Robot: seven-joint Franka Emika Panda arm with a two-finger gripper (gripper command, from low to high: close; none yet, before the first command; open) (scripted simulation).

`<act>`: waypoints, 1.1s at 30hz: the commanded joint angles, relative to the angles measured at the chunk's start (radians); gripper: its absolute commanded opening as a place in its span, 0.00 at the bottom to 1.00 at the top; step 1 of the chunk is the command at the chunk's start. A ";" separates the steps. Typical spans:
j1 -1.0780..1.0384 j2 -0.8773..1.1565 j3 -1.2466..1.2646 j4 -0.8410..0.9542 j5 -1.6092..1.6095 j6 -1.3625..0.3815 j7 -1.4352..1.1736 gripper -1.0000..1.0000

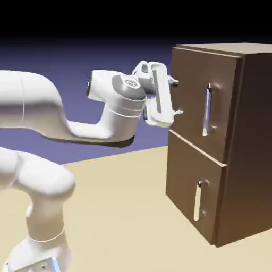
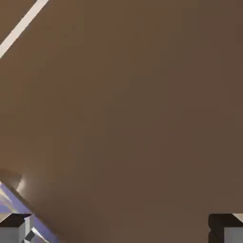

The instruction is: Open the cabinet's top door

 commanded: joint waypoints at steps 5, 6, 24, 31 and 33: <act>0.064 -0.045 -0.082 0.023 -0.218 -0.011 -0.099 0.50; 0.077 -0.054 -0.099 0.028 -0.261 -0.014 -0.119 0.50; 0.395 -0.096 -0.361 0.195 -0.766 -0.091 -0.320 0.00; 0.178 -0.101 -0.182 -0.008 -0.628 -0.264 -0.323 0.00; 0.108 -0.113 -0.109 -0.075 -0.564 -0.325 -0.331 0.00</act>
